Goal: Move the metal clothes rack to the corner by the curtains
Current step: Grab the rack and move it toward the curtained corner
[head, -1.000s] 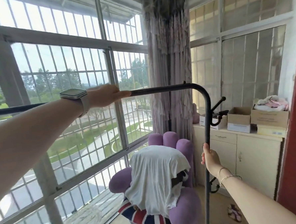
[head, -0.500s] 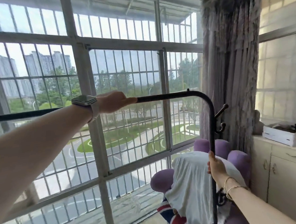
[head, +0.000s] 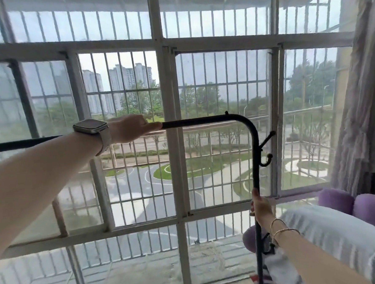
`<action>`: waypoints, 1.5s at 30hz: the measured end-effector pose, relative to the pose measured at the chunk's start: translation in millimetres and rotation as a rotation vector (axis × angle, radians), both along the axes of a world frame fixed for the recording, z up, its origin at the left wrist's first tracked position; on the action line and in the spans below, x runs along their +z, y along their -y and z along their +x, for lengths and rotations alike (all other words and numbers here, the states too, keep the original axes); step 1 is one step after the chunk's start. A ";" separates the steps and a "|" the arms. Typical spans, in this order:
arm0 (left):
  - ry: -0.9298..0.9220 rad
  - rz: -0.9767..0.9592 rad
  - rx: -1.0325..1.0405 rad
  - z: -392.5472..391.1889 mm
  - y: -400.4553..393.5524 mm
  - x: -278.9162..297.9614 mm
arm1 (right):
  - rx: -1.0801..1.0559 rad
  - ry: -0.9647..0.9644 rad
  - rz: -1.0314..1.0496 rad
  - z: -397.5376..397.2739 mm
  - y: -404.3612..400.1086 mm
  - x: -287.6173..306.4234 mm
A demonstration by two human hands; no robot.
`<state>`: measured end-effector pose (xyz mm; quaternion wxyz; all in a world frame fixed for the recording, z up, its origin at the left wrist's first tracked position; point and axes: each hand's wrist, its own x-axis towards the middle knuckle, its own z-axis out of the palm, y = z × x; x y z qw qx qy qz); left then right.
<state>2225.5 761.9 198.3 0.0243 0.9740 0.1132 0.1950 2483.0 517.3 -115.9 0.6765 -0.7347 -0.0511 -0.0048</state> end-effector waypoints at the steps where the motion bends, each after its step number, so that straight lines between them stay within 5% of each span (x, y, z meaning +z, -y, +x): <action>1: 0.012 0.008 0.044 4.2 -13.9 -0.7 | 0.038 0.003 -0.001 7.7 -19.2 2.0; 18: -0.057 0.111 0.610 -13.2 -189.6 -3.6 | 0.578 0.051 0.006 59.9 -321.5 16.3; 45: -0.073 0.066 1.321 -160.6 -472.9 -1.6 | 1.291 0.075 -0.001 -78.9 -810.9 22.1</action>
